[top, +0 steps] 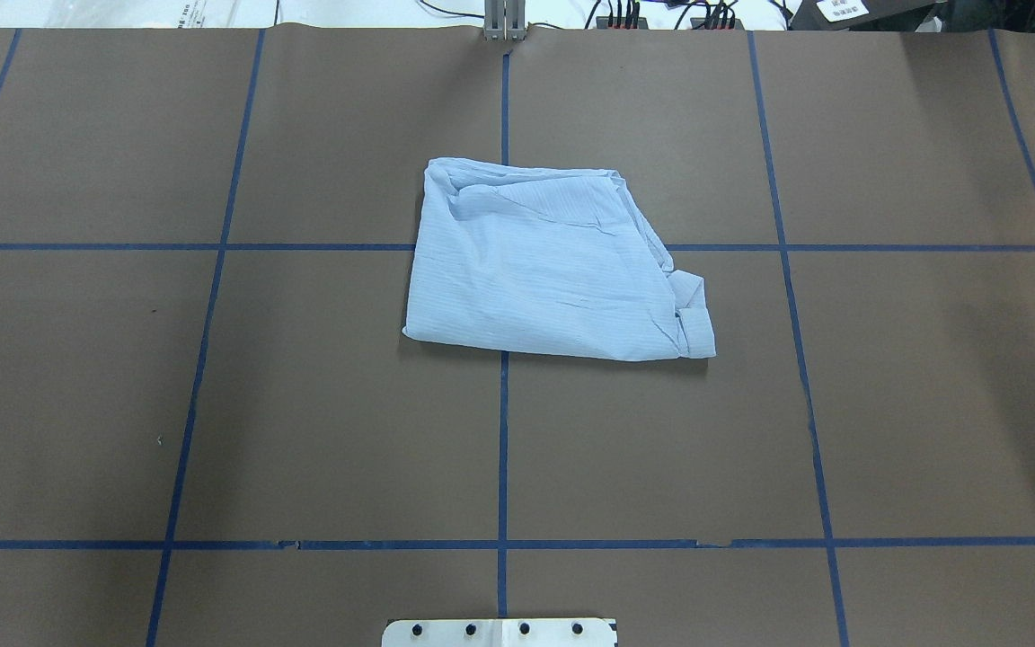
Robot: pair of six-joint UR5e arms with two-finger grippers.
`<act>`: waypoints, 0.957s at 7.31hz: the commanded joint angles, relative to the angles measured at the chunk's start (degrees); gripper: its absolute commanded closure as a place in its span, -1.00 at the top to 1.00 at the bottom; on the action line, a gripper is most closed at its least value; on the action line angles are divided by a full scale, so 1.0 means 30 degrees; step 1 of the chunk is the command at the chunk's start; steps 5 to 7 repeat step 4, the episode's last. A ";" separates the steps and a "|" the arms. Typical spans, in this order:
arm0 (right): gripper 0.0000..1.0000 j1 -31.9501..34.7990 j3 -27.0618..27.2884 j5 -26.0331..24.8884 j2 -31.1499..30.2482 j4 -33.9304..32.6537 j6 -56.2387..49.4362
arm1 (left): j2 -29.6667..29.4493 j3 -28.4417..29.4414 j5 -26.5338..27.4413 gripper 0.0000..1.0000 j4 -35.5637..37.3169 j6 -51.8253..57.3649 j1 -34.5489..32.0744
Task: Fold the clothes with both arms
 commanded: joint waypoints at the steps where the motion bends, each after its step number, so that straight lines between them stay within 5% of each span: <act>1: 1.00 0.0036 -0.0028 -0.0249 0.0061 0.0001 0.0011 | 0.0012 -0.0056 -0.0201 1.00 0.0032 0.0000 0.0000; 7: 1.00 0.0036 0.0001 -0.0190 0.0032 0.0001 0.0011 | -0.0017 -0.0056 -0.0172 1.00 -0.0056 0.0000 0.0000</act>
